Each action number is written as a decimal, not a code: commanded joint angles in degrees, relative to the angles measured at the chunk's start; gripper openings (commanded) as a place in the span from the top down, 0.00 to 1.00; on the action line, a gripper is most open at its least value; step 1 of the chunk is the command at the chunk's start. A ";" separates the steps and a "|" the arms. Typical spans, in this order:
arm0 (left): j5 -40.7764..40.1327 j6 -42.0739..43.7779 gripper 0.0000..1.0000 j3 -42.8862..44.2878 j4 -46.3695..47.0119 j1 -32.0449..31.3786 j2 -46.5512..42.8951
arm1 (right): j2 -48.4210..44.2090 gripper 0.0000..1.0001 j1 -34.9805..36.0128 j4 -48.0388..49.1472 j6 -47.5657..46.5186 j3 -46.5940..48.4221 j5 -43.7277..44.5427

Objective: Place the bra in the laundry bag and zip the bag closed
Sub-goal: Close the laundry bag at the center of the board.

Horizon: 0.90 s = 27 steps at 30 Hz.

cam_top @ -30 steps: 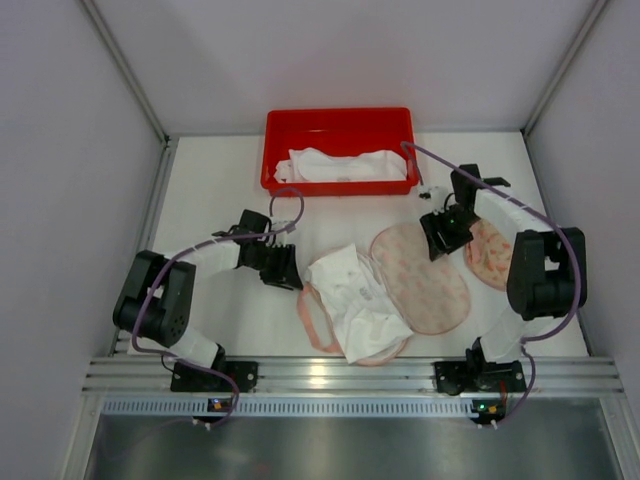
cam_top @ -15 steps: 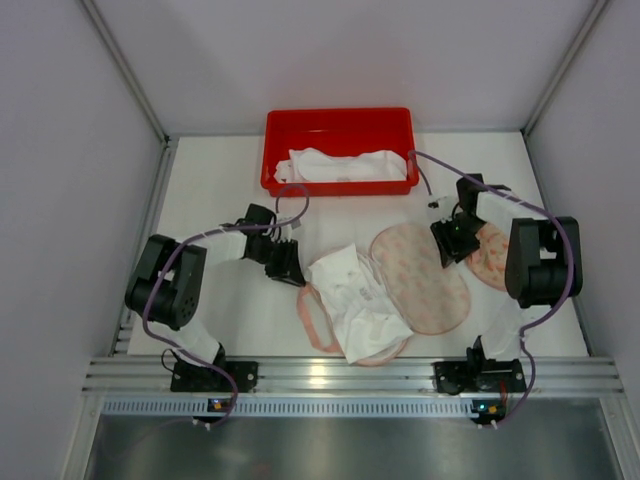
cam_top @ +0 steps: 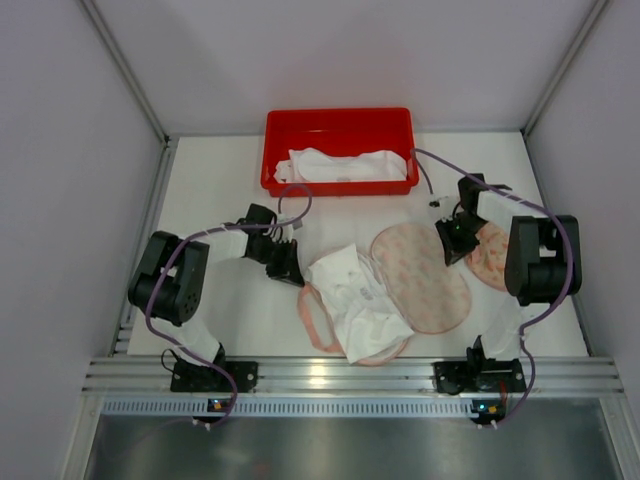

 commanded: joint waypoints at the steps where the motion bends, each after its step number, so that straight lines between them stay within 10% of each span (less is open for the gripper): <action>1: 2.76 2.59 0.87 0.84 -1.28 0.40 0.73 | 1.50 0.84 -0.79 1.54 0.03 1.06 -1.74; 7: 5.13 2.07 0.66 -1.80 -1.28 0.84 -0.68 | 0.89 0.84 -0.71 1.19 -0.06 1.06 -2.53; 18: 5.58 3.47 0.62 -2.85 -1.37 2.15 -2.09 | -0.34 0.84 -0.71 0.66 -0.06 0.80 -2.89; 27: 3.12 3.91 0.85 -1.01 -2.33 0.31 1.95 | 0.97 0.84 -2.73 0.75 0.65 1.50 -3.06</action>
